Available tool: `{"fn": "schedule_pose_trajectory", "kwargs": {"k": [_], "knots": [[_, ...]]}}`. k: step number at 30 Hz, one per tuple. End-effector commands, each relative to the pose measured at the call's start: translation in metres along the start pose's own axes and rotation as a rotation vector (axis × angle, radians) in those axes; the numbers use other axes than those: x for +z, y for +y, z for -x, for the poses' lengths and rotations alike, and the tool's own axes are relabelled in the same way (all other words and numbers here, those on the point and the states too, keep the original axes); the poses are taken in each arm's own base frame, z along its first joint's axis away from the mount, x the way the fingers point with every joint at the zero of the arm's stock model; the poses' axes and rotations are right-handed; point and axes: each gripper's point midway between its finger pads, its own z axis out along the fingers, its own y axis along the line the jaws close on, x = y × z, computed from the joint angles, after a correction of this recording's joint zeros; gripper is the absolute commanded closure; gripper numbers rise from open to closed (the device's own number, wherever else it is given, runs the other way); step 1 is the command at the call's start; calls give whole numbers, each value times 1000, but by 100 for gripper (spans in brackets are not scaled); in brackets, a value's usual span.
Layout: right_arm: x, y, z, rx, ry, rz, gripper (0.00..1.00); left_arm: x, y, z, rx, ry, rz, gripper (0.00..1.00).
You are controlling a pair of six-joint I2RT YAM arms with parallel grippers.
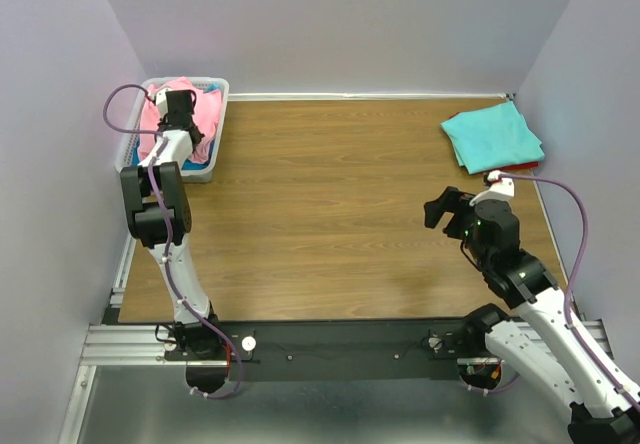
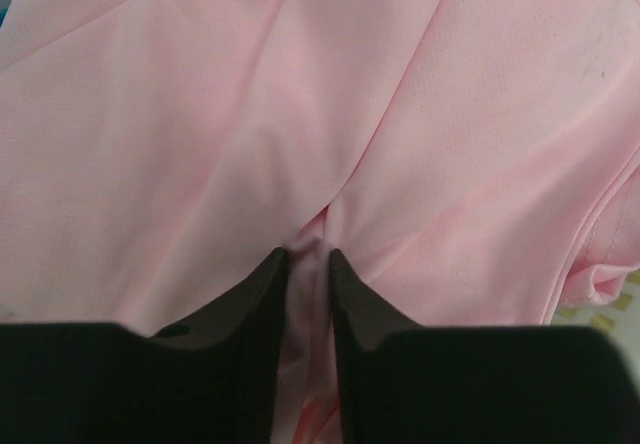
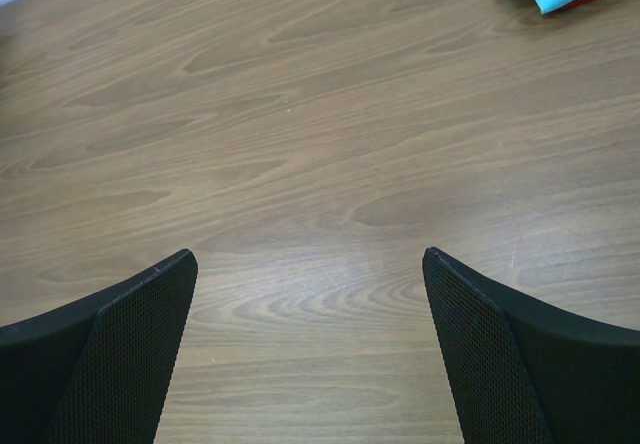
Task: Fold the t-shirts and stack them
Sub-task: Grab the tshirt from the pile
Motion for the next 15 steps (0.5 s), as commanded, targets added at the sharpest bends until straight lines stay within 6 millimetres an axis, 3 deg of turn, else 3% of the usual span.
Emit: {"fn": "schedule_pose_trajectory", "kwargs": {"k": [1,2,5,9,10,15], "knots": [[3,-1,-4,-6,8,-1,0,0,16,0,28,-6,46,90],[3,-1,-3,-5,7,-3,0,-2,16,3,29,-13,49,100],[2,2,0,-3,0,8,0,-20,13,30,27,-75,42,100],[0,4,4,-1,-9,20,0,-64,10,89,57,-229,77,100],[-1,5,5,0,-12,23,0,-85,14,114,41,-296,108,100],[-3,8,9,8,-20,36,0,-143,21,171,-26,-455,123,100]]}}
